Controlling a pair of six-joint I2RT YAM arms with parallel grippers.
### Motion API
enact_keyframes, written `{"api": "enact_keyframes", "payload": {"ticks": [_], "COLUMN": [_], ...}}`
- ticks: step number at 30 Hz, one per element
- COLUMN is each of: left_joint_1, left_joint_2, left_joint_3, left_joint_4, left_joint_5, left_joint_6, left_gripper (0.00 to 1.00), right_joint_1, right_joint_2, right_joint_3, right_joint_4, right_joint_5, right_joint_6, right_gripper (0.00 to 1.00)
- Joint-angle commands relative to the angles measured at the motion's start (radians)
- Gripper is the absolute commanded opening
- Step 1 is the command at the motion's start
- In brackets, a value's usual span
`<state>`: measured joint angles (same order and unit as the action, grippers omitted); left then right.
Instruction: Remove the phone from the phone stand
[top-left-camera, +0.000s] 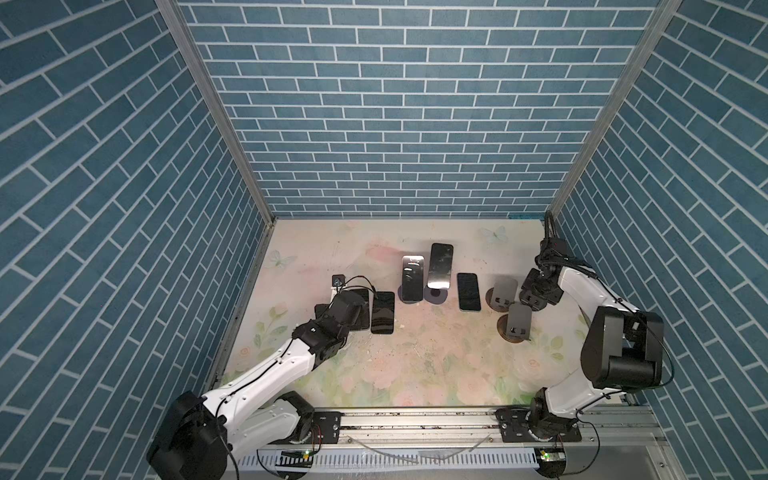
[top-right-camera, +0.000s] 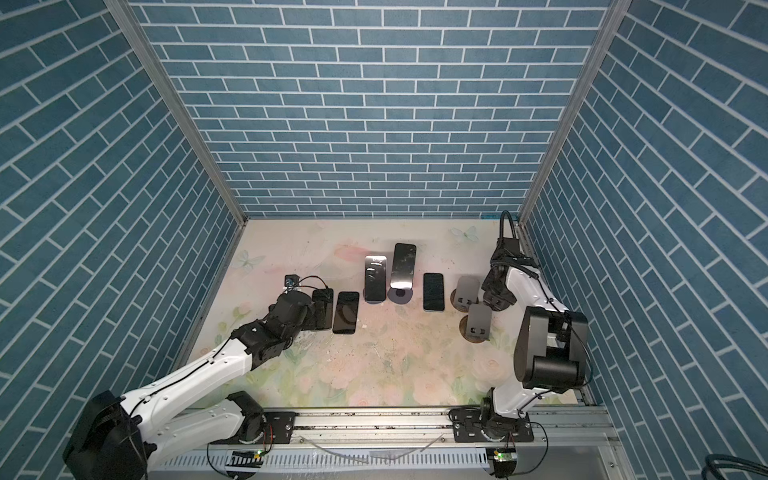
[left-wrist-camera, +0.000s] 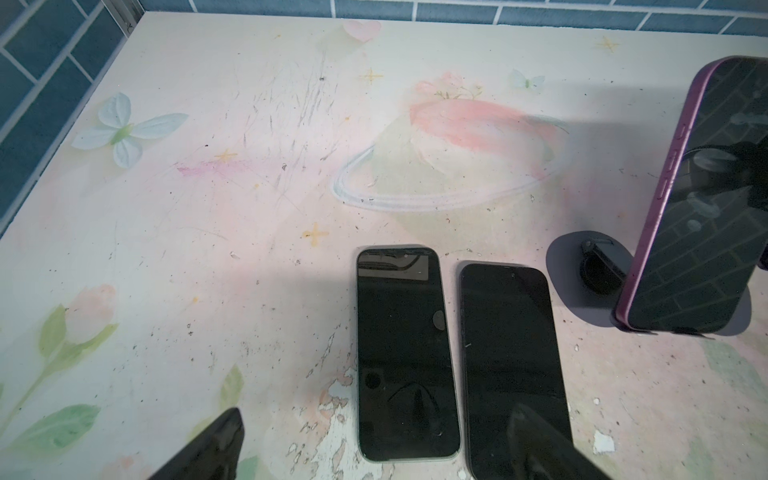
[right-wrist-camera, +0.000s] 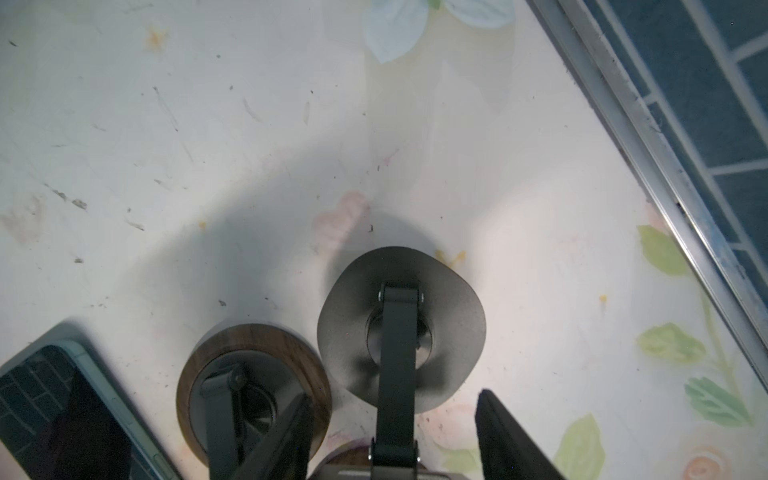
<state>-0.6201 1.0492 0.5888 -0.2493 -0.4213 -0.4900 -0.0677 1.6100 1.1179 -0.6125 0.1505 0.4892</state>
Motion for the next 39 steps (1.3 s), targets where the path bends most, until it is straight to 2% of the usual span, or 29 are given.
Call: {"api": "enact_keyframes", "payload": {"ticks": [1, 11, 15, 21, 27, 39], "left_joint_1": [0.005, 0.005, 0.005, 0.005, 0.004, 0.005], "left_joint_2": [-0.001, 0.005, 0.003, 0.004, 0.009, 0.064], "left_joint_3": [0.023, 0.031, 0.031, 0.027, 0.029, 0.057], "left_joint_4": [-0.021, -0.022, -0.022, -0.023, -0.019, -0.002], "left_joint_5": [-0.005, -0.004, -0.002, 0.002, 0.001, 0.019], "left_joint_6": [-0.010, -0.008, -0.011, -0.017, -0.015, -0.002], "left_gripper": [1.00, 1.00, 1.00, 1.00, 1.00, 1.00], "right_joint_1": [-0.006, -0.006, -0.006, -0.008, -0.007, -0.008], "right_joint_2": [0.025, 0.071, 0.072, 0.063, 0.028, -0.169], "right_joint_3": [-0.026, -0.031, -0.038, -0.045, -0.042, -0.034], "right_joint_4": [0.013, 0.011, 0.015, 0.014, 0.001, -0.019], "right_joint_5": [0.015, 0.014, 0.013, 0.012, 0.014, 0.030], "right_joint_6": [-0.012, -0.009, -0.009, -0.008, -0.006, -0.022], "right_gripper": [0.53, 0.57, 0.62, 0.80, 0.93, 0.95]}}
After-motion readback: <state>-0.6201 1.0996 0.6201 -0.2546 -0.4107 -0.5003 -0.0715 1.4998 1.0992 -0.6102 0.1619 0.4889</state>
